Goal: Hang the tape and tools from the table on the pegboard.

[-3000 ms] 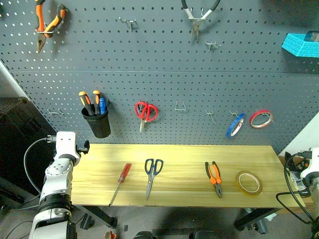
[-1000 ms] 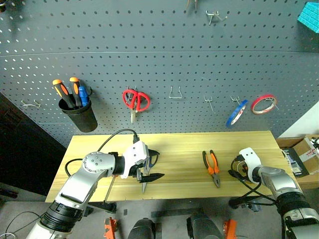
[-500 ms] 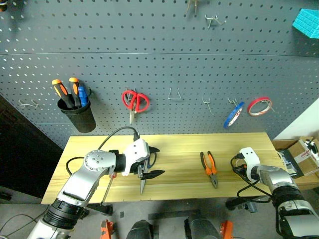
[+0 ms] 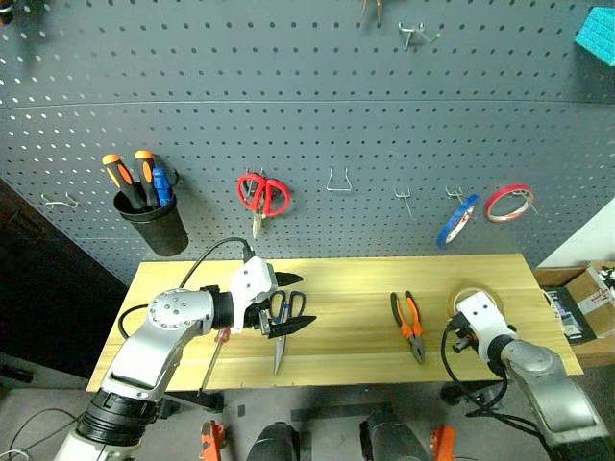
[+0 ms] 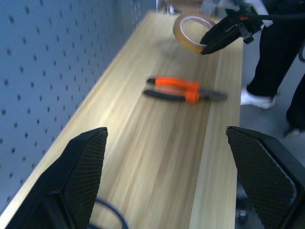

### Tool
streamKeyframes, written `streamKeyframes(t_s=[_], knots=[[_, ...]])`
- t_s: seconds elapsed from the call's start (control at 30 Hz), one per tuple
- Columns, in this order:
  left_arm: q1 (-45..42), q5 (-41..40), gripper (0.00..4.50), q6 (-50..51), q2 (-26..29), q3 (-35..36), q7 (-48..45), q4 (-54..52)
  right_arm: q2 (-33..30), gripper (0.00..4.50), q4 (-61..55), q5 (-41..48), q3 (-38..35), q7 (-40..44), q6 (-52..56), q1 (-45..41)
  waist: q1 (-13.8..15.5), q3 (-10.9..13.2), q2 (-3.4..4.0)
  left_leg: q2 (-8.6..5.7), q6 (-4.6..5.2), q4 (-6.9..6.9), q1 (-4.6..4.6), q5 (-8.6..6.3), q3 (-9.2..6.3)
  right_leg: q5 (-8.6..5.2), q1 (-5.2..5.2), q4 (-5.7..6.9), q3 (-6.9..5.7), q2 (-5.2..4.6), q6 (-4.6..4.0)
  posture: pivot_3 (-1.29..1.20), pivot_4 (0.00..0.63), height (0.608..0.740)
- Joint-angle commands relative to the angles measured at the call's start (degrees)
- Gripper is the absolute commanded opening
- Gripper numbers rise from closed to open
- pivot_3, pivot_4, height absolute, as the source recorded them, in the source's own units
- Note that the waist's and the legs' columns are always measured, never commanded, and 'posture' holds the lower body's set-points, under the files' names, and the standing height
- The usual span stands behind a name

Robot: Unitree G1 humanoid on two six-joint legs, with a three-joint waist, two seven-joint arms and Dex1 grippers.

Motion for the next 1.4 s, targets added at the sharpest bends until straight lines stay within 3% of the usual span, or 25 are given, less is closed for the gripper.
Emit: streamKeyframes(t_s=[0.03, 0.13, 0.27, 0.6, 0.9, 1.1, 1.3, 1.4], knots=[[0.0, -0.5, 4.22, -2.5, -1.7, 2.5, 2.9, -1.3, 0.9, 0.47, -10.6, -9.7, 4.2, -7.0, -6.3, 3.5, 0.0, 0.0, 0.02, 0.0, 0.0, 0.04, 0.05, 0.0, 0.0, 0.0, 0.07, 0.0, -0.01, 0.03, 0.0, -0.1, 0.116, 0.74], [-0.4, -0.9, 4.22, -4.7, -3.7, 3.8, 4.0, 0.8, 0.0, 0.47, -12.8, -18.7, 10.8, -10.1, -14.3, 1.2, -0.3, 0.0, 0.03, 0.0, 0.0, 0.23, 0.11, 0.0, 0.04, 0.04, 0.16, 0.02, 0.01, 0.12, 0.07, -0.11, 0.115, 0.74], [-1.3, -1.0, 4.22, -9.9, -3.7, 5.0, 1.9, 4.7, 0.2, 0.47, -6.6, -24.0, 15.5, -10.2, -19.9, -6.9, -0.5, 0.0, 0.03, 0.03, 0.01, 0.47, 0.21, 0.0, 0.15, 0.19, 0.3, -0.01, 0.14, 0.31, 0.23, -0.11, 0.11, 0.74], [-3.2, -7.0, 4.22, -5.9, -3.7, 6.4, -0.2, 2.7, 5.0, 0.47, 14.4, -18.8, 13.2, -9.4, -25.7, -22.9, 0.3, -0.1, -0.13, 0.01, 0.02, 0.52, 0.23, 0.01, -0.01, 0.27, 0.43, -0.01, 0.03, 0.33, 0.15, -0.07, 0.095, 0.74], [-4.5, -5.0, 4.22, -8.5, -4.8, 5.4, 0.7, 4.1, 4.9, 0.47, 21.8, -15.3, 11.9, -6.4, -28.2, -27.4, 0.2, -0.2, -0.1, 0.03, 0.02, 0.51, 0.2, 0.01, 0.01, 0.27, 0.39, -0.01, 0.04, 0.33, 0.15, -0.07, 0.093, 0.74], [-5.6, -0.3, 4.22, -13.2, -4.5, 4.5, 1.6, 8.0, 8.3, 2.39, 15.1, -14.2, 11.6, -7.5, -25.5, -19.6, -0.1, -0.4, -0.08, 0.03, 0.02, 0.5, 0.21, 0.01, -0.02, 0.27, 0.39, 0.01, 0.03, 0.33, 0.15, -0.08, 0.093, 0.74], [-6.7, 2.7, 4.22, -17.4, -2.1, 4.8, -0.1, 14.2, 20.0, 4.47, 3.7, -10.0, 8.5, -8.5, -3.9, -9.7, -0.2, -0.5, -0.06, 0.04, 0.02, 0.52, 0.21, 0.01, 0.0, 0.28, 0.37, 0.05, 0.09, 0.34, 0.15, -0.08, 0.1, 0.74], [-6.9, 3.4, 4.22, -18.4, -0.9, 4.4, -1.7, 16.1, 25.0, 4.49, 3.0, -8.0, 5.8, -9.0, 9.1, -10.4, -0.3, -0.5, -0.06, 0.05, 0.03, 0.54, 0.27, 0.01, 0.01, 0.41, 0.4, 0.06, 0.1, 0.36, 0.13, -0.09, 0.103, 0.74]])
